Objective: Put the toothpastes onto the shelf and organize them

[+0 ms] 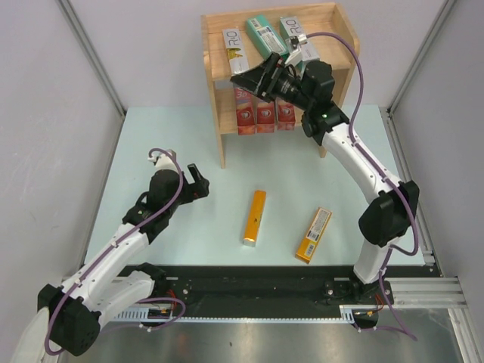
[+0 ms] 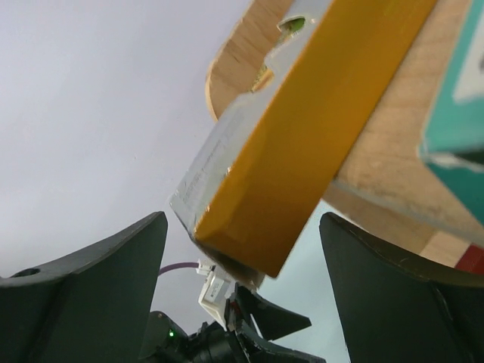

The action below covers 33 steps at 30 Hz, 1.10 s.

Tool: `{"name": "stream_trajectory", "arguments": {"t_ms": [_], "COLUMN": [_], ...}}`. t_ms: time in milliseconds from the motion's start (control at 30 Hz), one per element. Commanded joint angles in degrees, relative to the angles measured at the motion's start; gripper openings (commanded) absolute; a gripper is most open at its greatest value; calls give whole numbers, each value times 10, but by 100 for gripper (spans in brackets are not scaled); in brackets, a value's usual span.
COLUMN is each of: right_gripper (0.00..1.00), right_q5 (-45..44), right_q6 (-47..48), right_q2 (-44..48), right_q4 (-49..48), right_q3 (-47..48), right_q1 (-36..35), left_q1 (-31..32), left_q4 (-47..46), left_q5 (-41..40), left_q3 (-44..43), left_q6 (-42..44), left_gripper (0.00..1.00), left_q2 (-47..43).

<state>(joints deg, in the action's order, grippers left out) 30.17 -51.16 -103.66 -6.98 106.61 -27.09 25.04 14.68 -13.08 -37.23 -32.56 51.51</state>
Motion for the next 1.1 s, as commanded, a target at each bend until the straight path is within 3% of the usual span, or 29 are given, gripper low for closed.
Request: {"name": "stream_trajectory", "arguments": {"t_ms": [0,167,267,367,400,500,933,1067], "right_gripper": [88,87,82,69,60,51,45,45], "right_q5": [-25,-35,-44,-43,-43,-42,-28,-19], "right_q6": [4,9,15,12,11,10,18,15], "right_q2": [54,79,86,78,76,60,-30,-31], "right_q4": [-33,-44,-43,-48,-51,-52,-7,-9], "right_q3": [-49,-76,-80,-76,-75,-62,65,62], "right_q1": [6,5,5,5,5,5,7,7], "left_q1": [-2,-2,-2,-2,-1,-1,-1,-1], "left_q4": [-8,-7,-9,-9,-8,-6,3,5], "left_q5": [6,7,8,9,8,7,2,0], "left_q3": [5,7,8,8,8,8,5,5], "left_q6": [-4,-7,-8,-8,-8,-8,-6,-5], "left_gripper": [100,100,100,100,100,100,100,100], "left_q2": [-11,-11,-14,-14,-15,-18,-23,-26]}}
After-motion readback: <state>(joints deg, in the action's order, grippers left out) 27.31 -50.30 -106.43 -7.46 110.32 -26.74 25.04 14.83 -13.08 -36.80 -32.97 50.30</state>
